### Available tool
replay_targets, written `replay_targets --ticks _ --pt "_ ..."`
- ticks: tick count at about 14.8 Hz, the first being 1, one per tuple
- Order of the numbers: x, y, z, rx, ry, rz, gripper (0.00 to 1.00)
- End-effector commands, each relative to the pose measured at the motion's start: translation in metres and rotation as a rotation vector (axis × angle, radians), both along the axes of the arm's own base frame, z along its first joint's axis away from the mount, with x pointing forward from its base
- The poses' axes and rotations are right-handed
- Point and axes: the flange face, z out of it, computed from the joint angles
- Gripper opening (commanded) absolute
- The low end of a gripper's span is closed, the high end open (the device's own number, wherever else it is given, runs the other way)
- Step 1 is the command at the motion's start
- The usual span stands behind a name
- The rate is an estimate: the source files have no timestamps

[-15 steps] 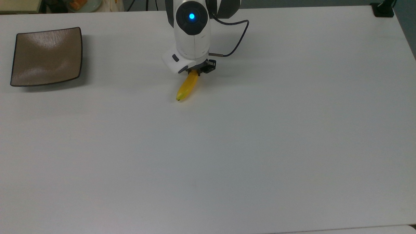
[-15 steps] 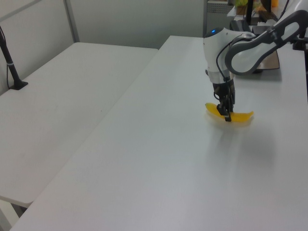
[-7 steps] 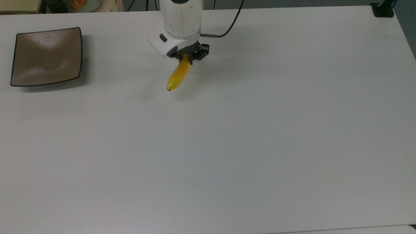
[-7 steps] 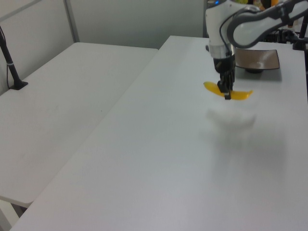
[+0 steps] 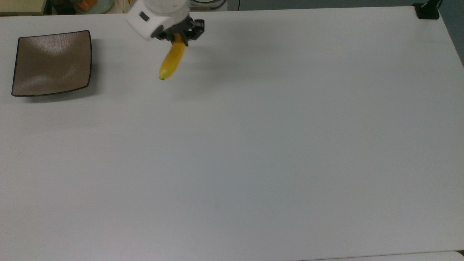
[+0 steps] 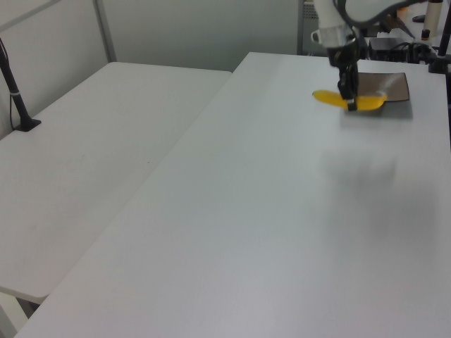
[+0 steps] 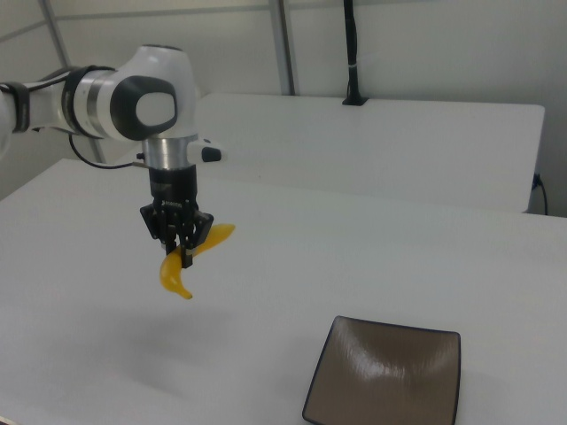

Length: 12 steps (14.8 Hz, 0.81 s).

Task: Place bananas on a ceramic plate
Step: 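Lift the banana and carry it toward the dark square plate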

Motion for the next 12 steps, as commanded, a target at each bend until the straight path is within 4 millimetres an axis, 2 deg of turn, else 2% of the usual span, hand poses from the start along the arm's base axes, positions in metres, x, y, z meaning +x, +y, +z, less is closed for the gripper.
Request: replay_targets --ticks 1,5,8,12 --pt "-0.006 -0.033 0.022 0.041 0.030 0.042 0.24" --pt "-0.009 -0.066 0.021 0.014 0.039 0.032 0.24" --pt "-0.019 -0.104 0.025 0.015 0.059 0.043 0.24" --pt "-0.019 -0.156 0.023 0.010 0.012 0.061 0.25"
